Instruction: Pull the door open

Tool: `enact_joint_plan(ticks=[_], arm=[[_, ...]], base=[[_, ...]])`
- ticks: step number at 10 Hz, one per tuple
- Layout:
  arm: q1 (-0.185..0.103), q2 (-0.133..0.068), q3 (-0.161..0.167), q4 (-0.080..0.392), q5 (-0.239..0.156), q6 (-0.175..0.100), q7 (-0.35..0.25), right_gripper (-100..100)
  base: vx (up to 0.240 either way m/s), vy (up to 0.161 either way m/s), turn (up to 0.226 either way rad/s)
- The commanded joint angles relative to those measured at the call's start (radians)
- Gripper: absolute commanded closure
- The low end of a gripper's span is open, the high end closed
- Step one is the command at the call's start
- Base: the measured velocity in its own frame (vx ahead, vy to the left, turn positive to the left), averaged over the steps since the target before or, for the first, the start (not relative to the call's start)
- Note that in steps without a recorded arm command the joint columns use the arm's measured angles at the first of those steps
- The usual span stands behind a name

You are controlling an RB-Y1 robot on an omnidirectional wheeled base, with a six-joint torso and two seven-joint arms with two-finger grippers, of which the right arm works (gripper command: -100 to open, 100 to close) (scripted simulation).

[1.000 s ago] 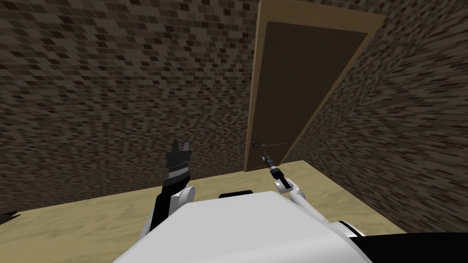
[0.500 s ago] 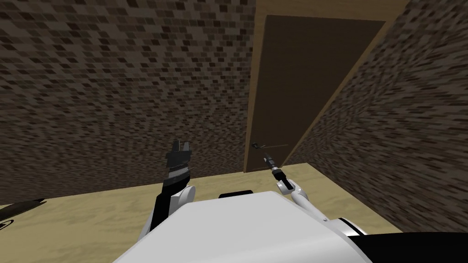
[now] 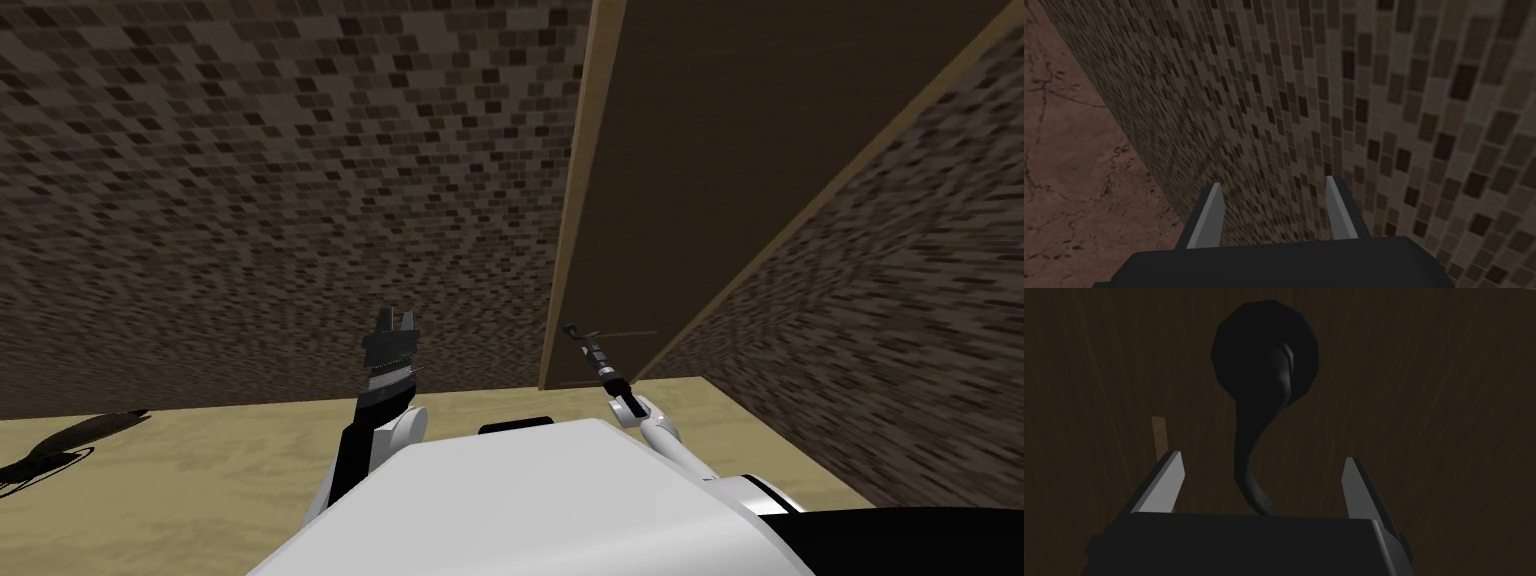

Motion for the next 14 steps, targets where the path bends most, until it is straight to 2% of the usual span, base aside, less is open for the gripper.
enact_joint_plan(ticks=[1, 3, 4, 9, 14], arm=[[0.005, 0.001, -0.015, 0.005, -0.006, -0.001, 0.004, -100], [-0.004, -0.001, -0.016, 0.024, -0.007, -0.01, 0.002, -100], [-0.004, -0.001, -0.016, 0.024, -0.007, -0.01, 0.002, 100], [-0.004, -0.001, -0.016, 0.024, -0.007, -0.01, 0.002, 100], [0.049, -0.054, 0.027, 0.02, 0.01, -0.086, -0.057, 100]], base=[[0.189, -0.016, 0.105], [0.126, -0.008, 0.064], [-0.009, 0.0, -0.019], [-0.014, -0.001, 0.0], [-0.17, -0.069, 0.135]])
